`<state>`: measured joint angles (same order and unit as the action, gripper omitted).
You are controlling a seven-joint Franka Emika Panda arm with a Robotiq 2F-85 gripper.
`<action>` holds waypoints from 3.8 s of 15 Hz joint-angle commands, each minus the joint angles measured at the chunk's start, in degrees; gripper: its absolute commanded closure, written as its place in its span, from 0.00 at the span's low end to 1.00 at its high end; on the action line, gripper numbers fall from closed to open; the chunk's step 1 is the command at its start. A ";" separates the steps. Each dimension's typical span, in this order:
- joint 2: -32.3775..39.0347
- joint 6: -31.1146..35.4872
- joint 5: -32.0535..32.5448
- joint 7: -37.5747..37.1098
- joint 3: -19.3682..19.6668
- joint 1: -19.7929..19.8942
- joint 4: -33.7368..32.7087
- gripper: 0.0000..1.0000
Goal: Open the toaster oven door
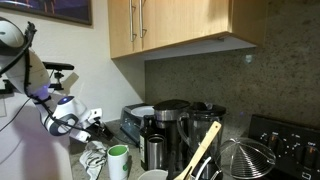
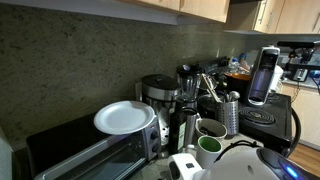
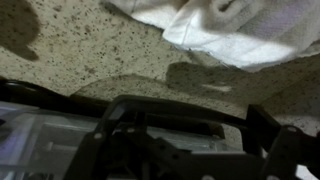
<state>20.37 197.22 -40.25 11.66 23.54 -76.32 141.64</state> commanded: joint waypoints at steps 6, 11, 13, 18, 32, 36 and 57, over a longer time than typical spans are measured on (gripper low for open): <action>3.43 0.76 -0.80 -2.47 1.10 0.13 -0.86 0.00; 2.73 0.76 -1.21 -2.16 3.95 -2.34 -1.38 0.00; 2.87 0.75 -1.50 -2.01 6.23 -4.71 -1.68 0.00; 3.32 0.87 -1.77 -2.39 12.05 -10.66 -1.80 0.00; 0.97 0.74 -1.34 -3.77 23.35 -20.35 -1.00 0.00; 0.12 0.71 -1.58 -3.67 28.14 -23.96 -1.12 0.00; -3.85 -1.00 -0.52 -3.09 41.40 -32.94 0.08 0.00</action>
<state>19.17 197.70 -40.55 7.31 63.21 -107.85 140.55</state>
